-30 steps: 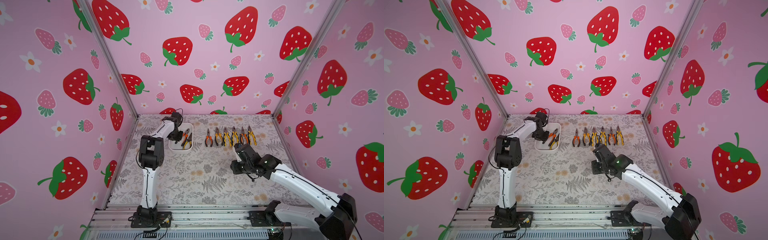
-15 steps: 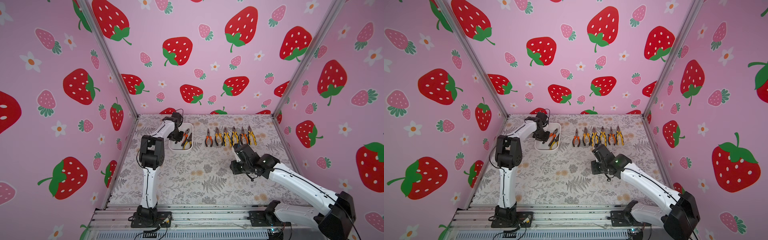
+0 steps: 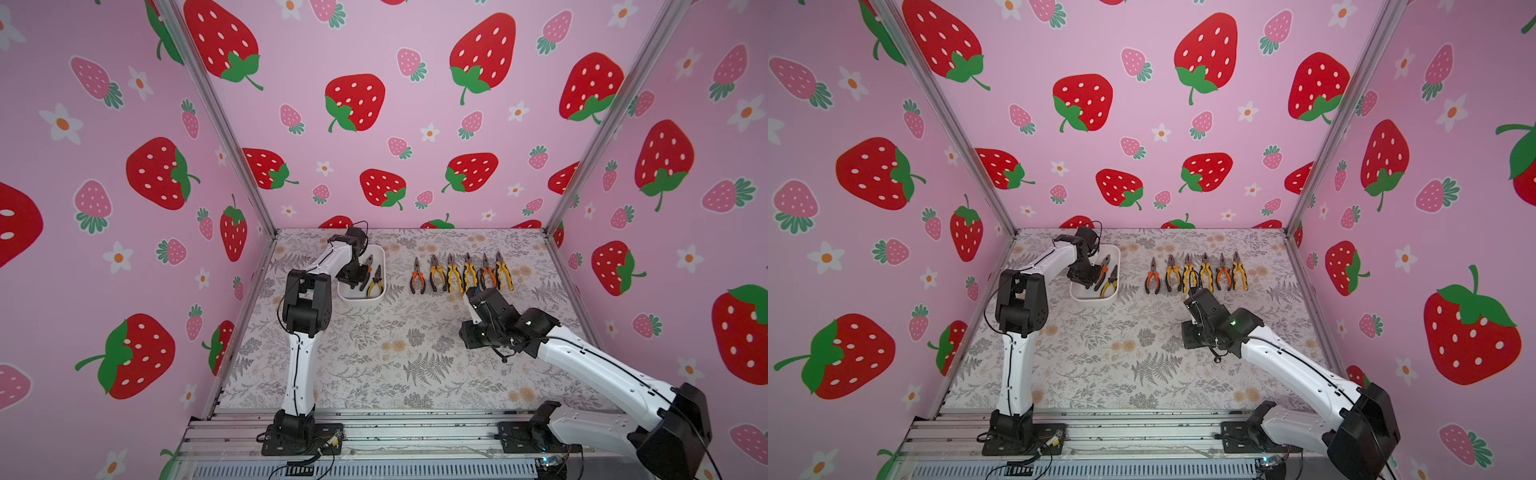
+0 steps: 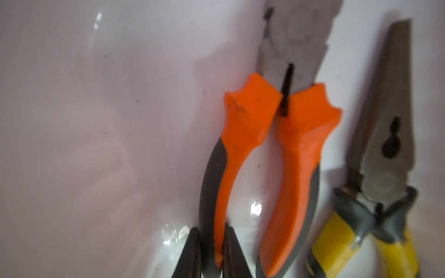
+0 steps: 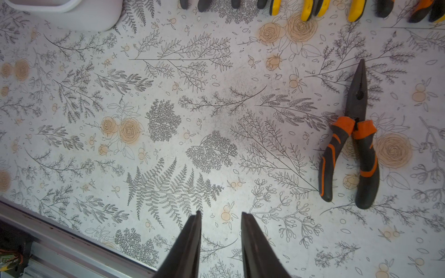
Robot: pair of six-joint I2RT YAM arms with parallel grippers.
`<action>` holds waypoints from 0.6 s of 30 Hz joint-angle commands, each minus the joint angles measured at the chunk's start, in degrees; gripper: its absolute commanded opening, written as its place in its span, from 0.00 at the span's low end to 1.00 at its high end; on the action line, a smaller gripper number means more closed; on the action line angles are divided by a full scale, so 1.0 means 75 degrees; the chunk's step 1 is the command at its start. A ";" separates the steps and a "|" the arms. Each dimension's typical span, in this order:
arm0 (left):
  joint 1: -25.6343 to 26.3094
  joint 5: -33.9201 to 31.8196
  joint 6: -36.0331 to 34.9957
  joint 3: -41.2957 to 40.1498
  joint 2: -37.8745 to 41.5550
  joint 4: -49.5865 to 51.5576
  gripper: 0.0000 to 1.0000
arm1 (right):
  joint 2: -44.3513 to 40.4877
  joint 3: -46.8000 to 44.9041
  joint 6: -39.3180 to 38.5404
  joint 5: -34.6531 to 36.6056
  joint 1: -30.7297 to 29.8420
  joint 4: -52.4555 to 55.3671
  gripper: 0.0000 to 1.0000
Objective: Take the pliers out of the storage box
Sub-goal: Pick up the pliers from the storage box.
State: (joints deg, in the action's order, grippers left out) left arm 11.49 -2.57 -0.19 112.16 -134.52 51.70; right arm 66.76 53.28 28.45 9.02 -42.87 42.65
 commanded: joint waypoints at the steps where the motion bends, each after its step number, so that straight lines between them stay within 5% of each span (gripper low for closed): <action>1: -0.0019 -0.0083 0.0046 0.0128 -0.0221 0.0302 0.00 | -0.0095 -0.0096 -0.0008 -0.0055 -0.0044 -0.0028 0.33; 7: -0.0015 -0.0322 0.0295 -0.0075 0.0466 0.0197 0.00 | -0.0262 0.0097 0.0027 0.0022 -0.0047 0.0226 0.33; 18: 0.0676 -0.0649 0.0807 -0.2174 0.4260 -0.0645 0.00 | 0.0025 0.0263 0.0326 -0.0407 -0.0141 0.0097 0.33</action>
State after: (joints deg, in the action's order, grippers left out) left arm 13.47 -6.42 4.40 99.77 -110.93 49.67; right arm 65.14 53.36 29.82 7.88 -43.40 43.51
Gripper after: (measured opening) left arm 0.151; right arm 0.326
